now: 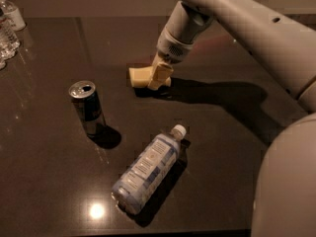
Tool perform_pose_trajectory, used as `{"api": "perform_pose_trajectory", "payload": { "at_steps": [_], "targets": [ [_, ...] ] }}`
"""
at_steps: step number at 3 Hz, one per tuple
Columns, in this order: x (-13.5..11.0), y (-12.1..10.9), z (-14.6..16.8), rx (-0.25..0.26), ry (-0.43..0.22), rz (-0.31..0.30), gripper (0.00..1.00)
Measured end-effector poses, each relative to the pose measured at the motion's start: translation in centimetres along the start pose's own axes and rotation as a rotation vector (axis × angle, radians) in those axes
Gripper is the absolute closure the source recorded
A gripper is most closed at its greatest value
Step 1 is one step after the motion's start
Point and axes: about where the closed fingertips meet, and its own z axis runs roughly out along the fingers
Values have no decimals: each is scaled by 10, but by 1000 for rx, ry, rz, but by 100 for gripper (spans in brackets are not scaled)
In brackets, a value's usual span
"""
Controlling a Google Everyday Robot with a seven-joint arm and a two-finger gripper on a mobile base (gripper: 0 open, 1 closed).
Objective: Pick sponge
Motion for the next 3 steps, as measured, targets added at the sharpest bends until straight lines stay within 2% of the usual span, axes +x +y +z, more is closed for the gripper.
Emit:
{"api": "perform_pose_trajectory", "payload": {
  "at_steps": [1,3],
  "targets": [
    [-8,15,-29,9,-31,-32,100],
    [-13,35,-87,47,-51,-89,100]
  ]
}}
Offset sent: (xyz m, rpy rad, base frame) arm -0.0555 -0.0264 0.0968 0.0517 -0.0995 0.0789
